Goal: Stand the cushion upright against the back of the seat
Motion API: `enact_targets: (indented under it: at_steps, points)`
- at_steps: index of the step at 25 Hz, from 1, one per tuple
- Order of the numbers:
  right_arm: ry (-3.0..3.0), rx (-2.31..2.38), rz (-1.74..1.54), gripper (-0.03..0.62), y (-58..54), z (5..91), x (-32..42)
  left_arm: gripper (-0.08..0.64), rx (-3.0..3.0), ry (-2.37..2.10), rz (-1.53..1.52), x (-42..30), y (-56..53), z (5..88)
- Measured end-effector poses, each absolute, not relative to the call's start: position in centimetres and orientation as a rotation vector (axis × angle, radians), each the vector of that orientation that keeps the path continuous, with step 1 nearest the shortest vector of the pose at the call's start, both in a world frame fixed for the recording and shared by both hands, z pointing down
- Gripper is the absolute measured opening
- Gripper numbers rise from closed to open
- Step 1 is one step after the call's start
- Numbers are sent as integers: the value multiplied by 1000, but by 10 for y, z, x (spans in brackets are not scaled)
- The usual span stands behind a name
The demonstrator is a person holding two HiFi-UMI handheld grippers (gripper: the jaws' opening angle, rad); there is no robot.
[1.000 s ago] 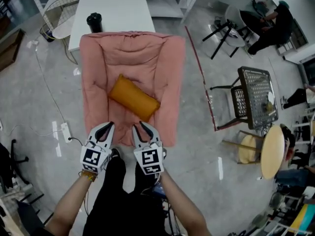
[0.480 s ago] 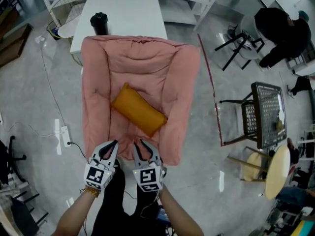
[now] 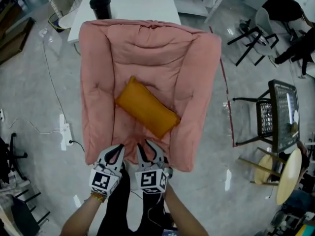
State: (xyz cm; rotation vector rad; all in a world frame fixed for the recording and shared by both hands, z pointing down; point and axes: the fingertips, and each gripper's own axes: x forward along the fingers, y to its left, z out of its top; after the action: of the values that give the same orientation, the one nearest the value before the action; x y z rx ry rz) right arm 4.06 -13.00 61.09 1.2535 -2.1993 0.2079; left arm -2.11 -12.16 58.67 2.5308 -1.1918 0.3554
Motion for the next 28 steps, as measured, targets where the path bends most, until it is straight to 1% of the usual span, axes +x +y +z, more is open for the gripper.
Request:
enact_targets:
  at_steps: [9, 14, 17, 21, 23, 26, 28]
  points:
    - [-2115, 1199, 105, 129, -164, 690, 48, 14, 2465, -1224, 287, -30, -118, 633]
    - [-2052, 1114, 33, 153, -175, 735, 56, 14, 2449, -1211, 297, -30, -105, 664]
    - [-1975, 1060, -37, 173, -180, 752, 59, 14, 2415, -1207, 298, -33, -98, 676]
    - [-1871, 1036, -145, 218, -195, 764, 64, 14, 2417, -1195, 308, -37, -87, 681]
    - [-1844, 1036, -165, 233, -205, 767, 67, 14, 2403, -1199, 289, -37, -84, 680]
    - [-1805, 993, -173, 274, -219, 775, 69, 14, 2393, -1207, 273, -38, -81, 679]
    - [-1780, 974, -192, 282, -227, 778, 71, 15, 2384, -1212, 267, -40, -80, 680]
